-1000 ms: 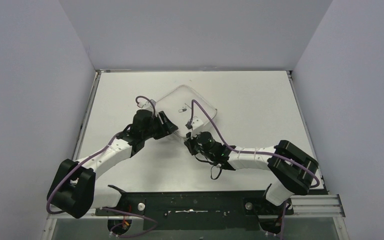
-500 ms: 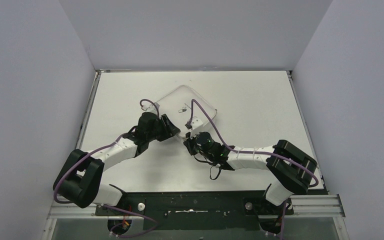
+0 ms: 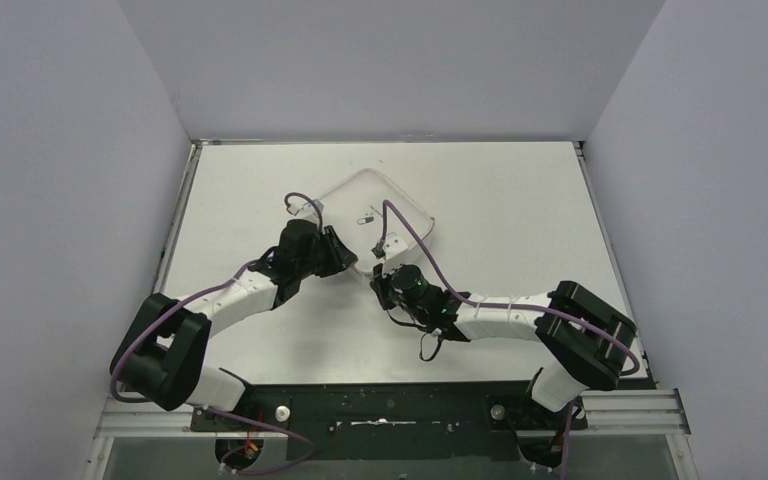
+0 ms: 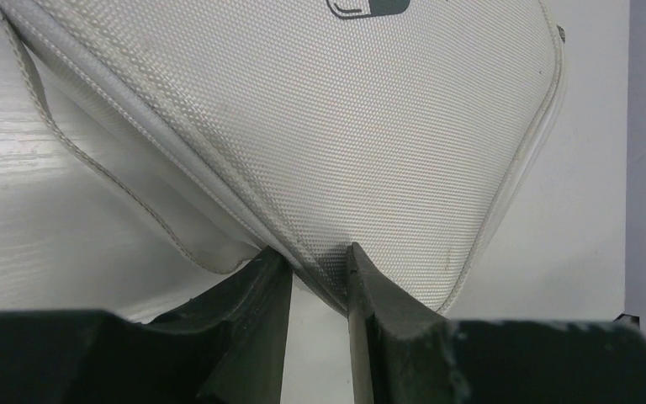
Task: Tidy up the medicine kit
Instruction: Zip the medicine box at the center of the board.
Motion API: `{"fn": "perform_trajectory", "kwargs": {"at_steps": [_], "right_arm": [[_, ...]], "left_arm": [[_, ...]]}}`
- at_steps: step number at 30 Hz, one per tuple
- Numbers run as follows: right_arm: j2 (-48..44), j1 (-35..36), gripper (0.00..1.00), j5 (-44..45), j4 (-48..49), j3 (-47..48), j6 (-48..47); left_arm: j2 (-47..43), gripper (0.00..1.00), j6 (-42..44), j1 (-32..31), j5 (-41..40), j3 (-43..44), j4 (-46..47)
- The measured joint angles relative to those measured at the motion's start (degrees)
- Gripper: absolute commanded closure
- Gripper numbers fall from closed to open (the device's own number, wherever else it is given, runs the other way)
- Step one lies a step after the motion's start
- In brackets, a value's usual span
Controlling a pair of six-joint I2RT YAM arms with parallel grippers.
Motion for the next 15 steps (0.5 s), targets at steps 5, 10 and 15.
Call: {"fn": "perform_trajectory", "kwargs": {"at_steps": [5,10,15], "right_arm": [[-2.5,-0.3,1.0,1.4,-0.5,-1.6,0.2],[-4.3,-2.3,1.0,0.5,-0.4,-3.2,0.5],[-6.0,-5.5,1.0,-3.8,0.5,-4.6,0.4]], "left_arm": [[0.9,0.8,0.8,-0.1,1.0,0.7,0.1],[2.3,0.82,1.0,-0.1,2.6,1.7,0.4],[2.7,0.86,1.3,-0.2,3.3,1.8,1.2]]}}
